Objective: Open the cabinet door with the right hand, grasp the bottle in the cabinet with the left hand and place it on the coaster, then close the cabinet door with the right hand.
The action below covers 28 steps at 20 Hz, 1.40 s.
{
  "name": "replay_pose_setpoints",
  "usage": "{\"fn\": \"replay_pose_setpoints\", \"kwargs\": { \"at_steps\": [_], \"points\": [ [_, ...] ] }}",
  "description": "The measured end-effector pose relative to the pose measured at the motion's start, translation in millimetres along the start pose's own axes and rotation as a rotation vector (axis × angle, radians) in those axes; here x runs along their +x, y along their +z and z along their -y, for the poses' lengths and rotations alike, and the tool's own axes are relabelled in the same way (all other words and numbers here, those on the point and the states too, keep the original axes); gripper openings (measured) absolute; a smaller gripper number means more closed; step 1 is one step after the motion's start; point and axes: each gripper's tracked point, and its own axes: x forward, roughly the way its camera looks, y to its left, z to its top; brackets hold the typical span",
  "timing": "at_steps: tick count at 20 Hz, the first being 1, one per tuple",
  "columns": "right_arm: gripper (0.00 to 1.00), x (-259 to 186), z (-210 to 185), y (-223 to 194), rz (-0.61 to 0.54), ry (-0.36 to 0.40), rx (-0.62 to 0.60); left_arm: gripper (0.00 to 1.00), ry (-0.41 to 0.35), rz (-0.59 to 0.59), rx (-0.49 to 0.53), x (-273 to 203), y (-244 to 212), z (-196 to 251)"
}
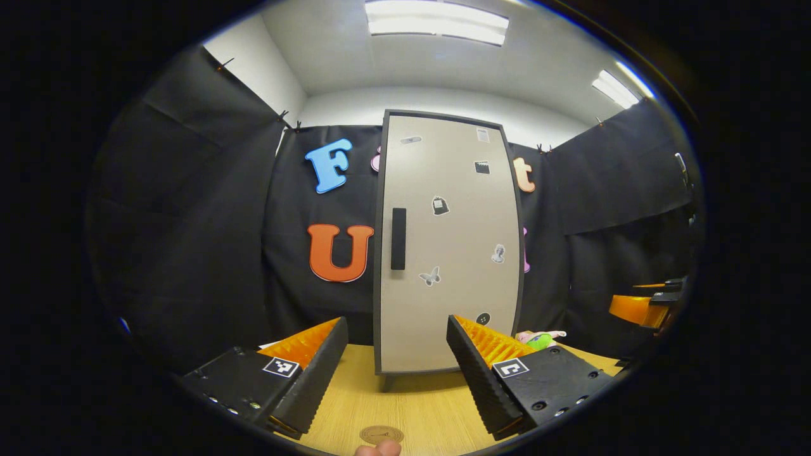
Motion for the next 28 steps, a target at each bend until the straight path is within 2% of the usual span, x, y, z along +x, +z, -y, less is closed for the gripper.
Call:
{"fn": "replay_pose_setpoints", "kwargs": {
  "at_steps": [1,2,4,14,15,16,21,24,27,28],
  "points": [
    [0.99,-0.3,-1.1,1.0,0.004,0.002,0.001,0.95,-0.002,-0.001,-0.003,1.1,-0.2,0.9],
    [0.95,0.0,-1.5,0.4,0.007,0.004,-0.001,0.95,-0.003,-0.001,-0.005,1.6,-0.4,2.0],
    [0.94,1.4,-1.0,-0.9,0.007,0.002,-0.007,0.95,-0.001,-0.007,-0.003,3.5,-2.1,1.2],
    [0.95,8.8,-5.4,-5.9,-0.008,0.009,0.015,0.95,-0.011,-0.001,0.007,7.6,-0.3,3.4],
    [0.99,9.0,-5.8,-5.6,-0.007,0.009,0.014,0.95,-0.012,-0.001,0.008,7.7,-0.8,3.0],
    [0.95,8.3,-5.6,-6.4,-0.008,0.008,0.012,0.95,-0.012,0.000,0.009,7.0,0.1,2.8],
    [0.95,10.4,-8.1,-8.4,-0.019,0.015,0.022,0.95,-0.009,-0.004,0.010,4.6,-1.1,0.0],
    [0.94,18.7,-14.7,-6.4,-0.017,0.039,0.012,0.95,-0.011,-0.004,0.013,2.5,-2.1,-1.7],
    [0.95,35.1,-33.7,-3.7,-0.019,0.099,0.006,0.95,-0.016,-0.006,0.007,0.7,-1.9,-0.3],
    [0.99,43.4,-42.6,-5.3,-0.025,0.126,0.013,0.95,-0.017,-0.008,0.006,-0.7,-2.8,-0.7]
  ]
}}
